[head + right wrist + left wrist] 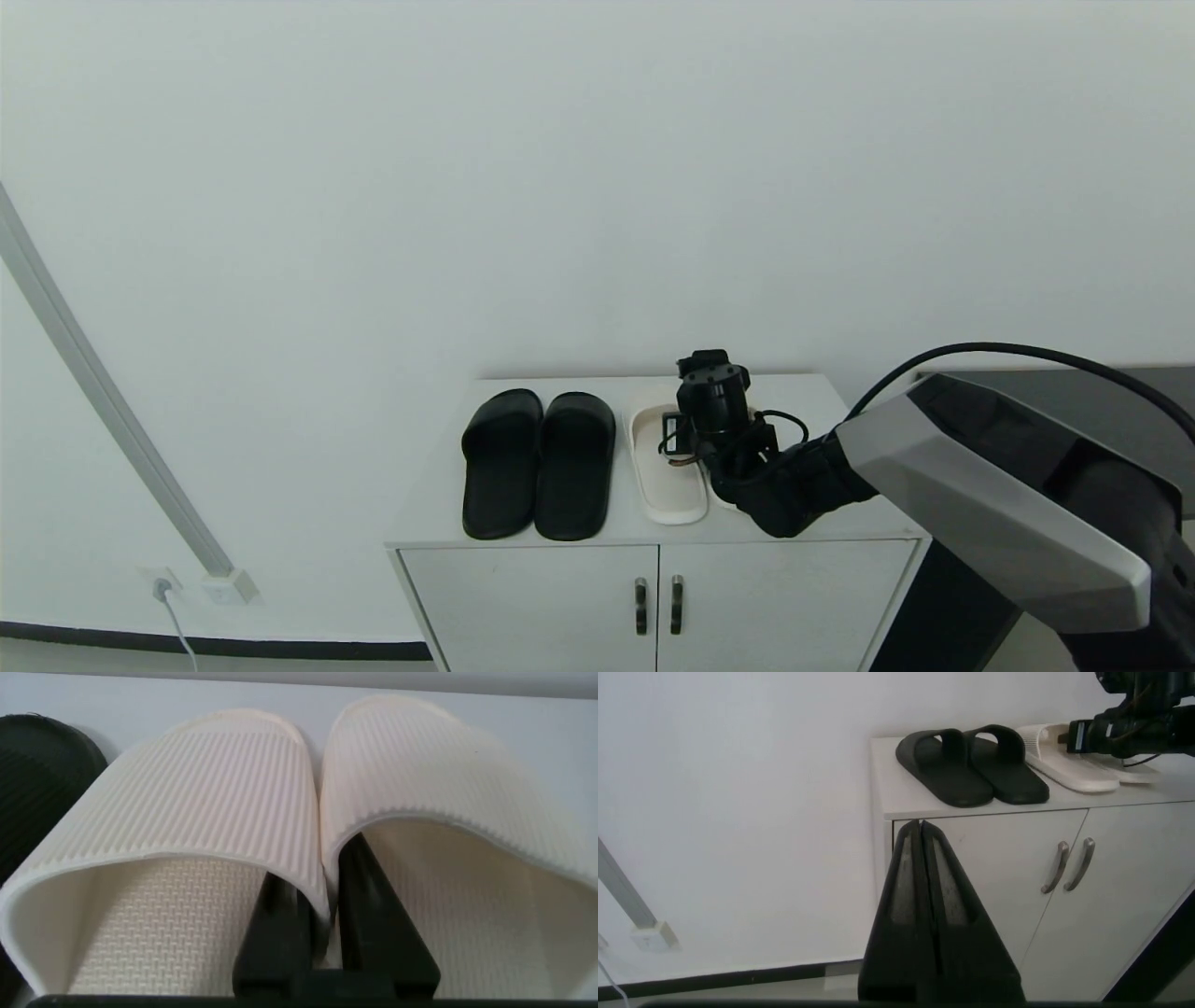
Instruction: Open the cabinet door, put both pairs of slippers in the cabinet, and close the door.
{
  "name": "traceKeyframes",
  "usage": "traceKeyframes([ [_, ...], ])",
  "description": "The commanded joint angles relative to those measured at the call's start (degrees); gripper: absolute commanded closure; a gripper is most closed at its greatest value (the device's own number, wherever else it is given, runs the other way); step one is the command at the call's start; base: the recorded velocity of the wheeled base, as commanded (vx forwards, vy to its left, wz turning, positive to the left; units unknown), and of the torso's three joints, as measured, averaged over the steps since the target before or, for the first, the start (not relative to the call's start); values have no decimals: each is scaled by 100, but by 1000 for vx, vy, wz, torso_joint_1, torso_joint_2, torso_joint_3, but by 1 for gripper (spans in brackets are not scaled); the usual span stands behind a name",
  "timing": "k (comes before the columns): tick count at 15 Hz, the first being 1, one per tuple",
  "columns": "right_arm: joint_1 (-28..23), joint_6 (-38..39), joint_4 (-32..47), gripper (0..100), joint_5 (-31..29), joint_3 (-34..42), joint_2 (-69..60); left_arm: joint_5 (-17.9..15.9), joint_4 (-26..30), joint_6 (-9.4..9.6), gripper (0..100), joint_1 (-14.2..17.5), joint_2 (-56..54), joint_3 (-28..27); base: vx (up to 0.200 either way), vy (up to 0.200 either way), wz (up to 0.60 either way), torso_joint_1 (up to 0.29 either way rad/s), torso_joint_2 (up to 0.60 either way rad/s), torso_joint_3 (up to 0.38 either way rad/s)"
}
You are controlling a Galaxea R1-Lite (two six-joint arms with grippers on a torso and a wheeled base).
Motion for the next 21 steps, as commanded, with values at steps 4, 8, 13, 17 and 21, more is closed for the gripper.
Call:
traceKeyframes([
  [4, 61, -42, -19, 100, -1, 848, -1128, 1, 0, 7, 100, 6, 7, 1, 0, 0, 0, 0, 0, 0],
  [8, 412, -280, -177, 100, 131, 2650, -2781, 10, 0, 25, 100, 6, 7, 1, 0, 0, 0, 0, 0, 0],
  [13, 1019, -490, -520, 100, 1221, 4706, -4547, 10, 0, 16, 100, 6, 7, 1, 0, 0, 0, 0, 0, 0],
  [17, 1054, -455, -546, 100, 2135, 5946, -5426, 10, 0, 7, 100, 6, 7, 1, 0, 0, 0, 0, 0, 0],
  [21, 1036, -464, -537, 100, 2275, 6034, -5426, 1, 0, 7, 100, 6, 7, 1, 0, 0, 0, 0, 0, 0],
])
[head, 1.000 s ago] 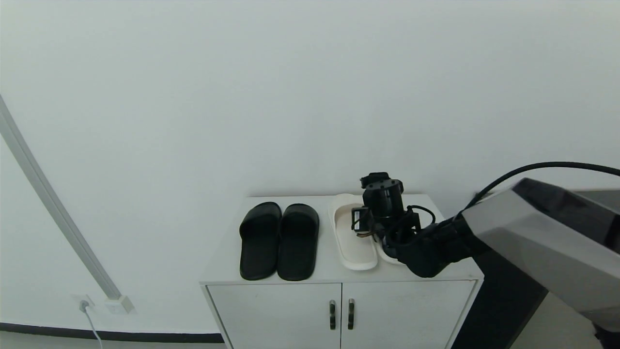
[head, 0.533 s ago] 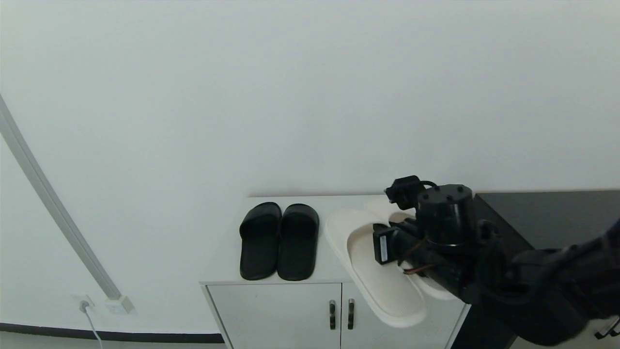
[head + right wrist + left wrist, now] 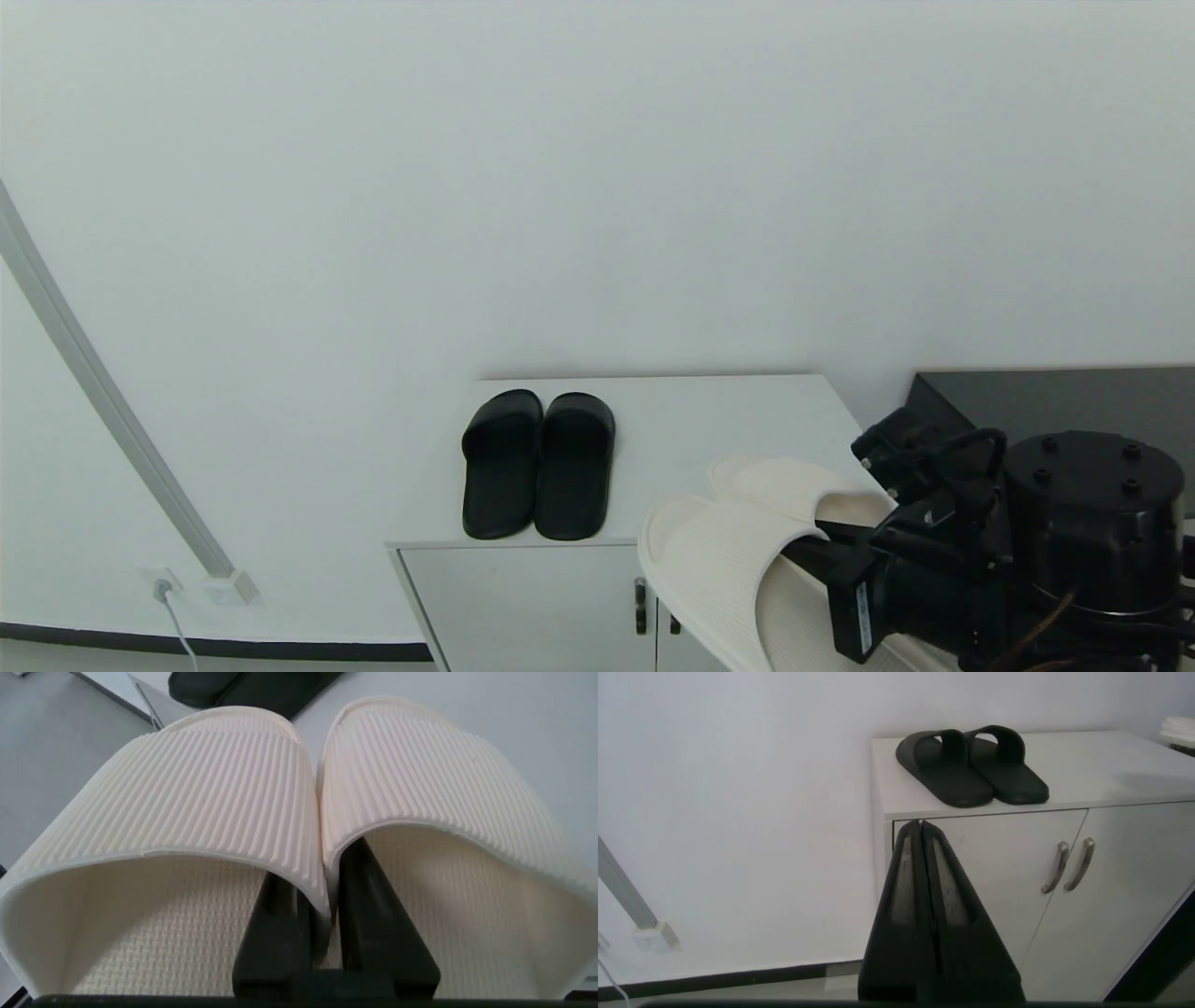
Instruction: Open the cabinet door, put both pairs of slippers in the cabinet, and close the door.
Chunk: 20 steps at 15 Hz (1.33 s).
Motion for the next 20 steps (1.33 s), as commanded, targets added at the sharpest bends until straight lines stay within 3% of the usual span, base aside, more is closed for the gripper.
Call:
traceKeyframes([
  [1, 0, -7, -2, 100, 7, 33, -104, -4, 0, -1, 100, 1, 7, 1, 0, 0, 0, 0, 0, 0],
  [3, 0, -7, -2, 100, 7, 42, -112, 5, 0, -1, 100, 1, 7, 1, 0, 0, 0, 0, 0, 0],
  [7, -9, -16, -2, 100, 7, 86, -86, -4, 0, -10, 100, 1, 7, 1, -200, 0, 0, 5, 0, 4],
  [20, -17, -25, -11, 100, -2, 156, -7, 5, 0, -28, 100, 1, 7, 1, 0, 0, 0, 0, 0, 0],
])
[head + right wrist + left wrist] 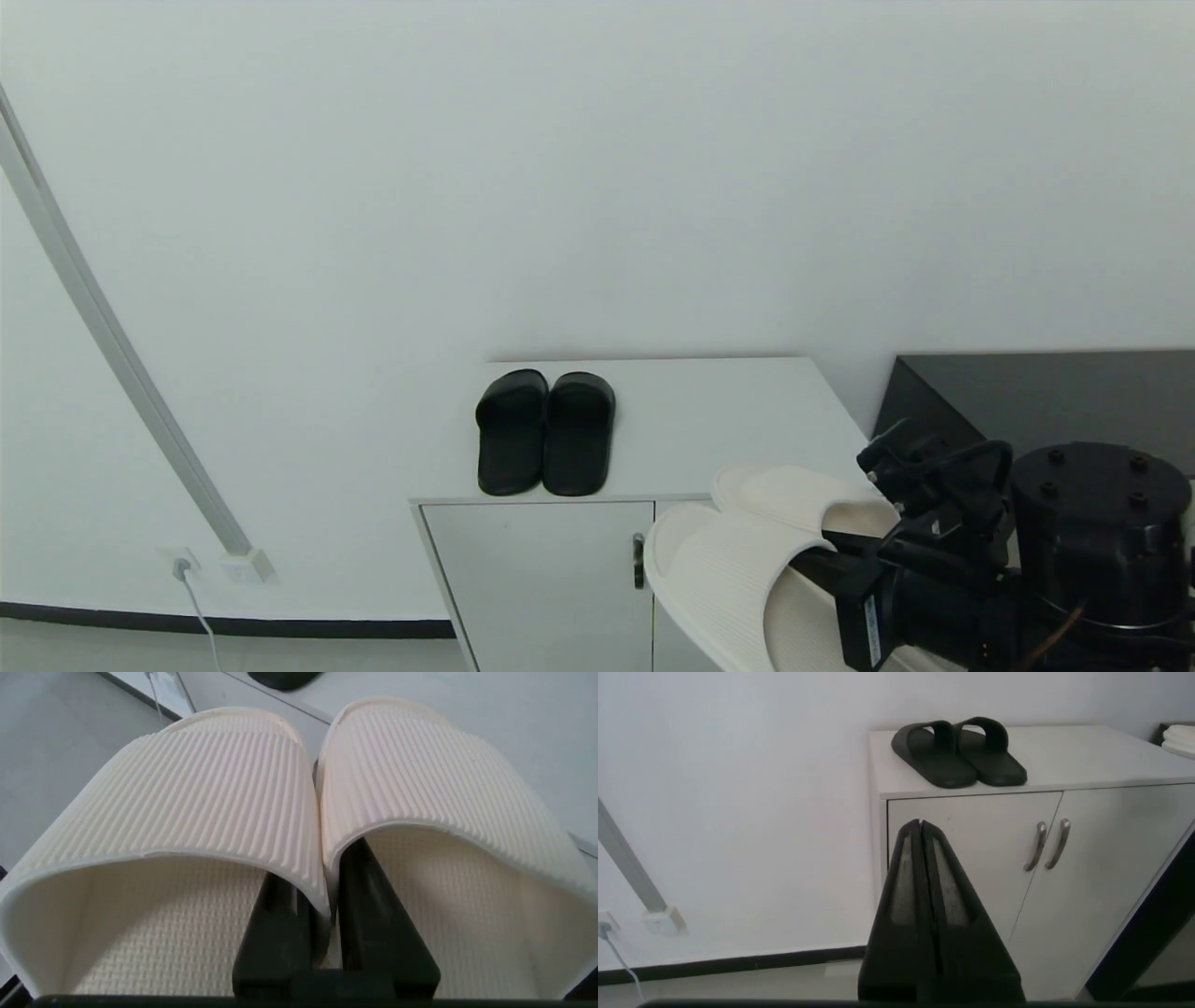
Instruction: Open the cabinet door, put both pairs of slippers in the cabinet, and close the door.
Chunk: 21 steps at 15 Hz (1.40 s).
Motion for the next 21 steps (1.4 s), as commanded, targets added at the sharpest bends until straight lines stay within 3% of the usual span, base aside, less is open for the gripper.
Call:
traceKeyframes([
  [1, 2, 2, -2, 100, -2, 6, 31, -1, 0, 12, 100, 1, 7, 1, 0, 0, 0, 0, 0, 0],
  [5, 11, -7, 6, 100, -2, 50, 31, -1, 0, 20, 100, 1, 7, 1, 0, 0, 0, -80, 173, 101],
  [6, 11, -7, 6, 100, -2, 50, 31, -10, 0, 29, 0, 1, 7, 1, 0, 0, 0, -154, 349, 193],
  [21, 46, -121, -2, 100, 16, 156, 48, -1, 0, -15, 0, 1, 7, 1, 0, 0, 0, -198, 474, 270],
])
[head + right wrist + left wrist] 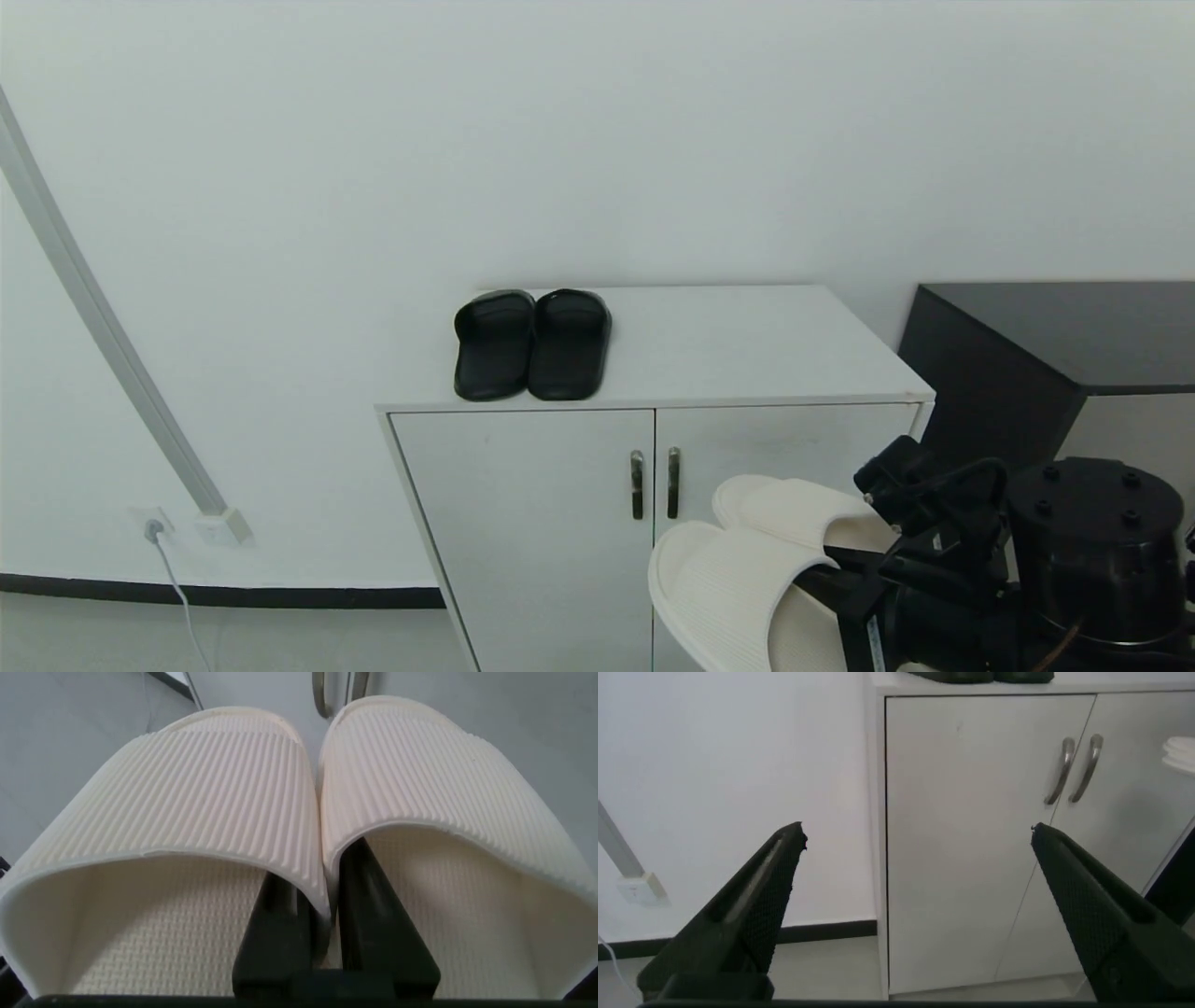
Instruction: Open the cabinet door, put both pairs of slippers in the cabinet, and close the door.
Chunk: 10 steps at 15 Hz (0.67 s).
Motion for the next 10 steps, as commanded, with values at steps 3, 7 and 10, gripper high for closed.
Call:
traceKeyframes([
  [3, 5, -5, 0, 100, -8, 49, 68, 0, 0, -1, 0, 6, 7, 1, 0, 0, 0, -198, 522, 325],
  [7, 13, -5, 0, 100, -17, 75, 24, 0, 0, -1, 0, 6, 7, 1, 0, 0, 0, -179, 498, 320],
  [10, 13, -14, 0, 100, -25, 128, 33, 0, 0, 34, 0, 6, 7, 1, 0, 0, 0, -149, 479, 325],
])
